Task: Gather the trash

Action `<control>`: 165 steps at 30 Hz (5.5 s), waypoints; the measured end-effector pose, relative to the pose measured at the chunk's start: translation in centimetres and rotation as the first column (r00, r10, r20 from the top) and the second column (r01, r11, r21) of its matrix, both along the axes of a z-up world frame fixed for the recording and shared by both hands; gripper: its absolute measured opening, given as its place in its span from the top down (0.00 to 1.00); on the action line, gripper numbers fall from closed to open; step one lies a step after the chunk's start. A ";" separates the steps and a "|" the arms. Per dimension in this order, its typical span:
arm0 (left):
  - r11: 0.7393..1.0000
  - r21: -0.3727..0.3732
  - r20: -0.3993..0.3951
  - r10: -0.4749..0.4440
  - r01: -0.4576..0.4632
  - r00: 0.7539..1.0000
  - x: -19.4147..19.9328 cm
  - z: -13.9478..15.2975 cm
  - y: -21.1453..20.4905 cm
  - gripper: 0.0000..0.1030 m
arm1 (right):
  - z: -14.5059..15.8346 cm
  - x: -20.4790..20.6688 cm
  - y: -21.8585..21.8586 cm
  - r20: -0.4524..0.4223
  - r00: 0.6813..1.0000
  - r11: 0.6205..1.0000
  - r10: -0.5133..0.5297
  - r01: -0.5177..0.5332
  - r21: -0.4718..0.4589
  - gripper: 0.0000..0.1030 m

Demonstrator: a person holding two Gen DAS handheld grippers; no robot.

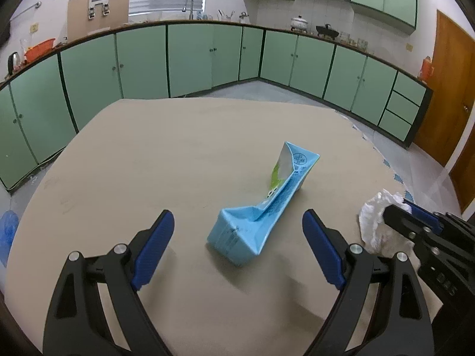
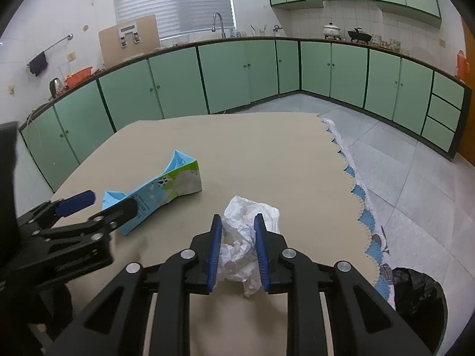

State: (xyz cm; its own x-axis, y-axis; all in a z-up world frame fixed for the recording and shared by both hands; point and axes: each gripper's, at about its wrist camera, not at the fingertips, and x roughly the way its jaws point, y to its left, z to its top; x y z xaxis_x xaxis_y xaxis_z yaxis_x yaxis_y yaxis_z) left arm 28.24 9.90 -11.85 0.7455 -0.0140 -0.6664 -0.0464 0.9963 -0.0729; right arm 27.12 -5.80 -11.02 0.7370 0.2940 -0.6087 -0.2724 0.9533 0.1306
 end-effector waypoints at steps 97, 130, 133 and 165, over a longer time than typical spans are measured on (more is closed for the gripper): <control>0.863 -0.037 0.052 -0.502 0.504 0.863 -10.0 -2.6 -36.6 0.71 | 0.3 -14.5 -31.1 0.046 0.884 0.885 -0.466 0.466 0.004 0.80; 0.896 -0.029 0.185 -0.431 0.443 0.883 -11.9 4.3 -31.0 0.23 | 5.6 -17.3 -29.9 0.130 0.887 0.896 -0.443 0.440 0.050 0.07; 0.907 -0.013 0.217 -0.409 0.421 0.887 -13.1 6.2 -28.8 0.18 | 7.9 -18.3 -28.6 0.174 0.891 0.908 -0.419 0.416 0.052 0.06; 0.966 0.024 0.376 -0.248 0.258 0.893 -21.8 16.0 -17.0 0.09 | 16.3 -23.6 -18.5 0.301 0.925 0.973 -0.231 0.216 0.082 0.06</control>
